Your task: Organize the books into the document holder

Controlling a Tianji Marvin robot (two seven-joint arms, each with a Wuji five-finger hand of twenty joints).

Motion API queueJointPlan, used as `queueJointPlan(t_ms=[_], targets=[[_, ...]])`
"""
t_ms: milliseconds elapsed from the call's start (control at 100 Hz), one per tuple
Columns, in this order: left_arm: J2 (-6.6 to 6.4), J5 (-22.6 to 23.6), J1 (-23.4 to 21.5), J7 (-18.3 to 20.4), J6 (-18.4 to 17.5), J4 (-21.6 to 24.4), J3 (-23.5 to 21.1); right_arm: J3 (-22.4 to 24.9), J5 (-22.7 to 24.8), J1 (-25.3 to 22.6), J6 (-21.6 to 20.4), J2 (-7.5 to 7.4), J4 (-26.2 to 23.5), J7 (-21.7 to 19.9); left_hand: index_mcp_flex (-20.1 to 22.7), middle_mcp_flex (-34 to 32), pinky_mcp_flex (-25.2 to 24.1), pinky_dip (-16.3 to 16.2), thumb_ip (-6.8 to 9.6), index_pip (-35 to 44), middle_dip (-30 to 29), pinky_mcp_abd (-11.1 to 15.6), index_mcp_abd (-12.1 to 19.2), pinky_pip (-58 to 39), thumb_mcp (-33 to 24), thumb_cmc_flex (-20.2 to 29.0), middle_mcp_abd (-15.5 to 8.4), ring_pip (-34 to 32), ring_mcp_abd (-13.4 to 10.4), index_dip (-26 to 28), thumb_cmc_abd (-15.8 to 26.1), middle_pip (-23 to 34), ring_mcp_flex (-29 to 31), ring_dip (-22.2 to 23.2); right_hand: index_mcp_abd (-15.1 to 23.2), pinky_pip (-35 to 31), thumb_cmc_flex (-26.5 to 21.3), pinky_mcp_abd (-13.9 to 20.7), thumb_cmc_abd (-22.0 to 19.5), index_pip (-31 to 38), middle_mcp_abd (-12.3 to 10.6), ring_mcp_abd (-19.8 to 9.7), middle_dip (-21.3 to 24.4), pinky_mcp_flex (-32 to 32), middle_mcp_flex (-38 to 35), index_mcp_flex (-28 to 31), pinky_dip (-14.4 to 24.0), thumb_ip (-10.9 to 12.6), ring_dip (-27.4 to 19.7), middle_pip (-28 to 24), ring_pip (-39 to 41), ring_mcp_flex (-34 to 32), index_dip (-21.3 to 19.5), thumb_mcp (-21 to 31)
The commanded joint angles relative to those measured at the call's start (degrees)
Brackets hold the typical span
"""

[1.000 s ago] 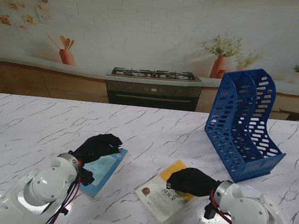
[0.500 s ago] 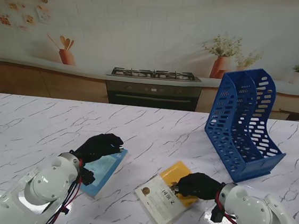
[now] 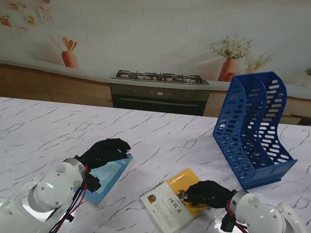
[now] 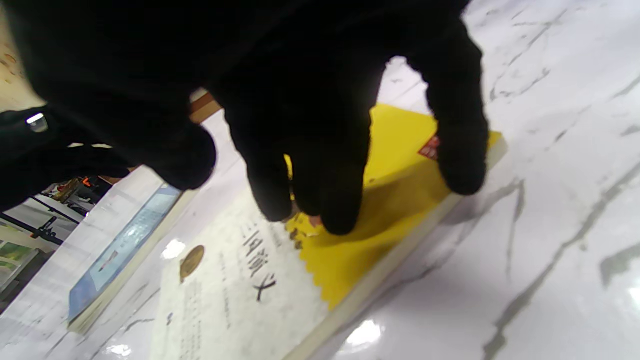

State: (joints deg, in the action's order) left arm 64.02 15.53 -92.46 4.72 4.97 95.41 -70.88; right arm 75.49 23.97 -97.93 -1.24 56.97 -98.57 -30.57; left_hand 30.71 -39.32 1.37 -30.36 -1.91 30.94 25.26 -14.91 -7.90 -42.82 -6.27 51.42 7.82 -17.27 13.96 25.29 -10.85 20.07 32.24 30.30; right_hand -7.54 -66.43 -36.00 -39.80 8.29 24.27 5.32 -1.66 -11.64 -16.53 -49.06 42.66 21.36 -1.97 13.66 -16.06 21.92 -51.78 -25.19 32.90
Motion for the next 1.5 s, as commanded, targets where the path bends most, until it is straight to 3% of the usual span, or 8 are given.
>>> queueJointPlan(t_ms=[0, 70, 350, 790, 920, 1080, 1230, 1490], targets=[[0.25, -0.1, -0.6, 0.5, -1.1, 0.4, -0.1, -1.6, 0.3, -0.4, -0.5, 0.46, 3.9, -0.3, 0.8, -0.3, -0.1, 0.5, 1.59, 0.7, 0.0, 0.4, 0.9, -2.4, 0.1, 0.0, -0.8, -1.3, -0.9, 0.3, 2.1, 0.7, 1.3, 0.5, -2.1, 9.3, 0.1, 18.5, -1.5, -1.5, 6.0, 9.6, 0.8, 5.3, 0.9, 1.7, -5.2, 3.2, -3.7, 0.4, -9.1, 3.2, -1.6, -0.7], [0.24, 0.0, -0.7, 0.5, -1.0, 0.5, -0.1, -2.1, 0.3, 0.9, -1.9, 0.63, 5.3, 0.8, 0.8, -0.3, -0.1, 0.6, 1.59, 0.7, 0.0, 0.4, 1.0, -2.4, 0.1, 0.0, -0.7, -1.3, -0.9, 0.3, 2.1, 0.8, 1.2, 0.5, -1.9, 11.1, 0.1, 24.6, -1.1, -1.3, 5.6, 9.0, 0.8, 7.8, 0.5, 2.0, -6.2, 2.9, -3.6, 0.3, -9.1, 3.1, -1.8, -0.1], [0.24, -0.1, -0.7, 0.6, -0.8, 0.6, 0.1, -5.2, -1.0, 7.4, -7.1, 0.63, 11.6, 1.0, 0.9, -0.4, -0.1, 0.6, 1.60, 0.8, 0.0, 0.4, 1.0, -2.4, 0.1, 0.0, -0.7, -1.4, -1.0, 0.4, 2.2, 0.8, 1.3, 0.6, -1.6, 12.0, 0.3, 31.0, -1.0, -1.3, 5.0, 8.4, 0.8, 8.9, 0.7, 1.8, -6.8, 2.4, -3.8, 0.4, -9.5, 3.5, -1.6, 1.0], [0.12, -1.2, -0.4, 1.6, -1.0, 0.2, 0.5, -15.9, -3.6, 22.2, -20.5, 1.41, 24.6, 5.0, 1.3, -0.8, 4.8, 0.0, 1.56, 1.1, 0.2, 4.6, 0.3, -6.9, -0.4, 0.8, 0.1, -2.8, -0.6, 0.4, 1.6, 1.4, 2.4, 1.1, 1.4, 10.7, 1.1, 33.9, -0.1, 3.3, 2.0, 5.6, -0.2, 9.2, -0.2, 1.5, -6.0, 1.3, -2.7, -1.6, -7.4, 3.4, -0.7, 4.0], [0.13, -1.9, 0.2, 2.0, -0.8, -0.4, 1.1, -18.4, -5.4, 24.6, -22.0, 1.87, 27.1, 5.9, 1.4, -0.9, 5.2, 0.5, 1.48, 1.2, 0.2, 4.9, 0.3, -7.9, -0.6, 0.9, 0.3, -3.4, -0.5, 0.4, 1.5, 1.7, 2.5, 1.1, 1.6, 10.8, 1.2, 32.9, 0.0, 3.8, 1.8, 5.3, -0.3, 9.2, -0.2, 1.5, -5.9, 1.3, -2.4, -2.0, -6.9, 3.3, -0.6, 4.2], [0.15, -1.9, 0.8, 2.1, -0.4, -0.9, 1.8, -16.3, -4.5, 22.1, -21.3, 1.81, 24.5, 6.5, 1.0, -0.4, 4.2, 1.4, 1.49, 1.2, 0.0, 0.5, 0.6, -8.9, -0.8, 0.6, -0.1, -3.5, 0.0, 0.2, 1.4, 1.5, 1.5, 0.8, 5.4, 10.0, 2.7, 22.3, 0.7, 5.9, -1.8, 3.1, -0.8, 10.0, -0.2, 0.5, -5.7, 0.6, -0.8, -2.9, -5.7, 3.8, -0.9, 2.3], [0.23, -2.1, 1.4, 2.0, -0.5, -1.6, 2.6, -11.7, -3.6, 17.5, -20.7, 1.94, 19.8, 8.0, 0.2, 0.5, 4.3, 1.7, 1.61, 0.7, -0.2, 0.1, 0.4, -9.6, -1.0, 0.5, -0.1, -3.0, 0.2, 0.0, 1.3, 1.0, 1.1, 0.5, 8.1, 9.4, 3.0, 19.5, 3.5, 7.1, -3.1, 4.0, -2.8, 10.5, -1.2, -0.1, -5.8, -0.3, 1.8, -3.4, -5.5, 3.6, -1.9, -1.0], [0.69, -4.6, 2.8, 1.6, -0.3, -2.9, 3.6, -6.1, -0.3, 12.2, -18.4, 2.53, 12.5, 11.7, -2.2, 2.3, 11.6, 0.8, 1.41, 1.5, 1.8, 0.6, -1.7, -15.2, -4.6, -0.3, 1.6, -5.8, 0.4, 0.7, -3.1, 3.2, 2.4, 2.1, 9.8, 0.8, 7.6, 17.3, 8.3, 2.7, -4.1, 4.1, -8.5, 2.3, -5.1, 2.2, 11.6, -0.1, 8.0, -3.4, -2.9, -1.1, -9.6, -2.8]])
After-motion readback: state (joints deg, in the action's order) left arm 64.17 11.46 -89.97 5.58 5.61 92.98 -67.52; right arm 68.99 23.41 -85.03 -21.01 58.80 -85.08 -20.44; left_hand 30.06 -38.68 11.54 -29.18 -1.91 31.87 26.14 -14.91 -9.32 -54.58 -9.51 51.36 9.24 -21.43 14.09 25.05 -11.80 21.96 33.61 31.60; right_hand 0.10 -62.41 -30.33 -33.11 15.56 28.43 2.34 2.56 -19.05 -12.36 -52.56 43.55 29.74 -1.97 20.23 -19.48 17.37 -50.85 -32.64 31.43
